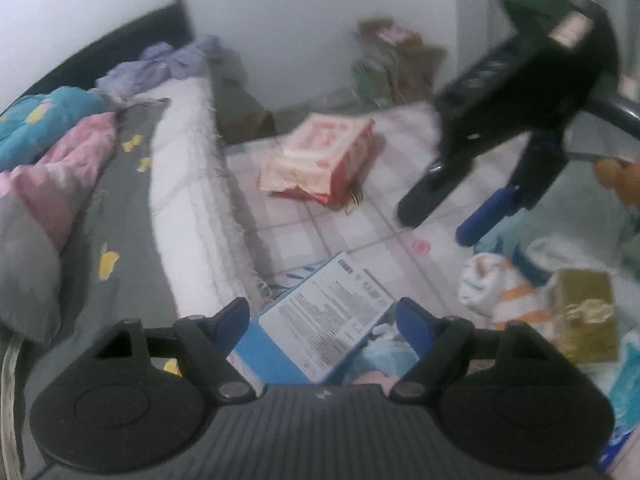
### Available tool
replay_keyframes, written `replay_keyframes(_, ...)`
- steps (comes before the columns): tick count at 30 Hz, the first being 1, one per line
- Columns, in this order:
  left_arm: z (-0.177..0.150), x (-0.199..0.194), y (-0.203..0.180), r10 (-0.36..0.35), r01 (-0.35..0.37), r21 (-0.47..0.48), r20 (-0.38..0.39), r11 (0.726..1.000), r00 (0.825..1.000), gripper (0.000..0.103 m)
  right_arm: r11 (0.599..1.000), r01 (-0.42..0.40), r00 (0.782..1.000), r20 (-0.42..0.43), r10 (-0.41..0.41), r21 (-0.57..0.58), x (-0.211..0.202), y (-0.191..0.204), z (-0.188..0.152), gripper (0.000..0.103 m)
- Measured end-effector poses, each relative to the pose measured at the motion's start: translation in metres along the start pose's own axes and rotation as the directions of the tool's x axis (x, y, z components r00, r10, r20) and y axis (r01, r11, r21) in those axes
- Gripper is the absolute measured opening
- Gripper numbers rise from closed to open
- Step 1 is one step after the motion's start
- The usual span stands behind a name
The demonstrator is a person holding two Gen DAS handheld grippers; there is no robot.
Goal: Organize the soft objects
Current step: 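Move the right gripper down to the blue-edged paper box on the bed, then close the right gripper on the paper box edge and lift it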
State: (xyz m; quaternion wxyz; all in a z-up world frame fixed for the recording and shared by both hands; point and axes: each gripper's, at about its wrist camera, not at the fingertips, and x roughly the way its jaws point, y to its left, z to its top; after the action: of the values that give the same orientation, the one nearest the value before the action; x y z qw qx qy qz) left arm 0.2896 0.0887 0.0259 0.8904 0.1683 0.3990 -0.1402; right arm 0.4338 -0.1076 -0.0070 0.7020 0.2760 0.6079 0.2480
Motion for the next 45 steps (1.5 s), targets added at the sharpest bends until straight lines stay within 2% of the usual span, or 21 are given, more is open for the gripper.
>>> replay_keyframes(5,0.008,0.041,-0.005,-0.014,0.027,0.142,-0.089,0.99,0.996,0.091,0.988,0.031,0.995,-0.095,-0.017,0.149,0.048,-0.025,0.03,0.075)
replay_keyframes(7,0.008,0.054,-0.009,-0.011,0.037,0.199,-0.129,0.979,0.992,0.092,0.983,0.032,0.992,-0.123,-0.009,0.183,0.061,-0.029,0.038,0.08)
replay_keyframes(13,0.007,0.088,-0.012,0.028,0.038,0.266,-0.238,0.963,0.971,0.092,0.975,0.024,0.977,-0.212,0.024,0.221,0.097,-0.034,0.045,0.083)
replay_keyframes(18,0.002,0.102,-0.009,0.023,0.047,0.238,-0.283,0.97,0.959,0.092,0.97,0.003,0.968,-0.242,0.058,0.242,0.124,-0.036,0.048,0.084)
replay_keyframes(22,0.003,0.106,-0.002,0.025,0.034,0.197,-0.29,0.98,0.957,0.092,0.967,-0.041,0.975,-0.201,0.093,0.25,0.126,-0.034,0.054,0.089)
replay_keyframes(26,0.005,0.102,0.005,0.024,0.017,0.143,-0.281,0.99,0.959,0.08,0.958,-0.114,0.98,-0.129,0.152,0.263,0.115,-0.036,0.061,0.089)
replay_keyframes(28,0.007,0.102,0.01,0.017,0.016,0.117,-0.276,0.993,0.961,0.079,0.951,-0.139,0.979,-0.109,0.174,0.277,0.112,-0.04,0.063,0.088)
replay_keyframes(33,0.013,0.09,0.014,0.003,0.009,0.051,-0.218,0.999,0.976,0.078,0.953,-0.114,0.982,-0.114,0.151,0.281,0.111,-0.046,0.058,0.087)
replay_keyframes(35,0.018,0.083,0.017,-0.004,0.009,0.025,-0.196,1.0,0.981,0.077,0.954,-0.111,0.983,-0.111,0.146,0.277,0.113,-0.044,0.054,0.084)
replay_keyframes(36,0.021,0.083,0.022,-0.007,0.009,0.011,-0.19,1.0,0.982,0.077,0.956,-0.115,0.983,-0.106,0.148,0.271,0.113,-0.043,0.053,0.079)
replay_keyframes(38,0.027,0.072,0.026,-0.013,0.009,-0.023,-0.18,1.0,0.984,0.076,0.956,-0.139,0.982,-0.087,0.167,0.259,0.111,-0.036,0.052,0.066)
replay_keyframes(40,0.03,0.06,0.027,-0.024,0.014,-0.063,-0.16,0.998,0.987,0.074,0.958,-0.165,0.98,-0.071,0.186,0.235,0.107,-0.025,0.05,0.049)
replay_keyframes(43,0.03,0.048,0.027,-0.026,0.012,-0.1,-0.139,0.995,0.99,0.074,0.97,-0.173,0.981,-0.054,0.185,0.171,0.094,-0.009,0.045,0.046)
replay_keyframes(45,0.027,0.047,0.028,-0.043,0.022,-0.139,-0.152,0.99,0.987,0.074,0.977,-0.151,0.985,-0.065,0.163,0.149,0.089,-0.004,0.04,0.045)
